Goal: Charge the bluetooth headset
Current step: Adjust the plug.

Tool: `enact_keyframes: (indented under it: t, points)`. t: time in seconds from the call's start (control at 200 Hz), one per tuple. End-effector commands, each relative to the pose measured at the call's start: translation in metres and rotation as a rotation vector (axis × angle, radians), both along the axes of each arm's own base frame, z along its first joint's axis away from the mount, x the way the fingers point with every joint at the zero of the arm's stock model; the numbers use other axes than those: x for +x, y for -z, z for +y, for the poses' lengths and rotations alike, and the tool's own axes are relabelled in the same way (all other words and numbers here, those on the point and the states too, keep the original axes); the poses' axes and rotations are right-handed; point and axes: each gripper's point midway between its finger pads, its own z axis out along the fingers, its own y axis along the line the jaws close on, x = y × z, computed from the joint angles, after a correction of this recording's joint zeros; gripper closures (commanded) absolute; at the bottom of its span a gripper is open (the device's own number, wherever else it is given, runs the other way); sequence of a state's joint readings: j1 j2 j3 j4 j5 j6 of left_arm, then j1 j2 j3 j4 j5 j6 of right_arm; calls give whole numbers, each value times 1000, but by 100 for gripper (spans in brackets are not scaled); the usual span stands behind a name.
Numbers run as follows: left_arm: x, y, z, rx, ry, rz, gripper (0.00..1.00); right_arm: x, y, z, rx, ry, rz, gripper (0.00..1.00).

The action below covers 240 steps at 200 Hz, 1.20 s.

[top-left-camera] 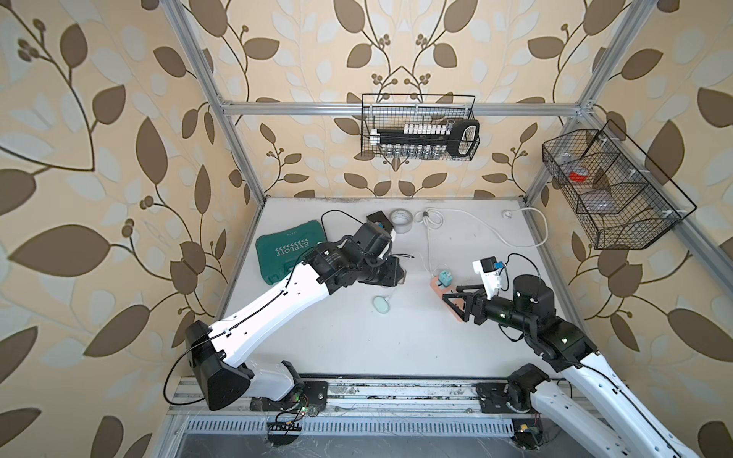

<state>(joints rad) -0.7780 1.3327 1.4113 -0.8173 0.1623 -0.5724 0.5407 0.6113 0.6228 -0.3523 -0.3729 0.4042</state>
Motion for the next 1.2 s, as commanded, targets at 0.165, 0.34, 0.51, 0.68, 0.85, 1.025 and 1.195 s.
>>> enact_keyframes:
  t: [0.165, 0.34, 0.51, 0.68, 0.85, 1.025, 1.195]
  points:
    - [-39, -26, -12, -202, 110, 160, 91, -25, -34, 60, -83, -204, -404, 10]
    - [-55, -36, -18, -272, 166, 217, 90, -10, -40, 74, -135, -193, -502, 7]
    - [-61, -35, -18, -276, 183, 245, 90, -4, -41, 89, -185, -241, -514, 7]
    - [-61, -30, -17, -264, 182, 250, 89, -4, -43, 95, -190, -264, -507, 10]
    - [-60, -24, -18, -245, 184, 264, 89, -4, -44, 100, -198, -287, -489, 14]
    - [-58, -18, -15, -199, 183, 264, 89, -2, -37, 105, -238, -309, -448, 21]
    - [-59, -12, -13, -173, 184, 275, 89, -2, -35, 107, -244, -321, -434, 29]
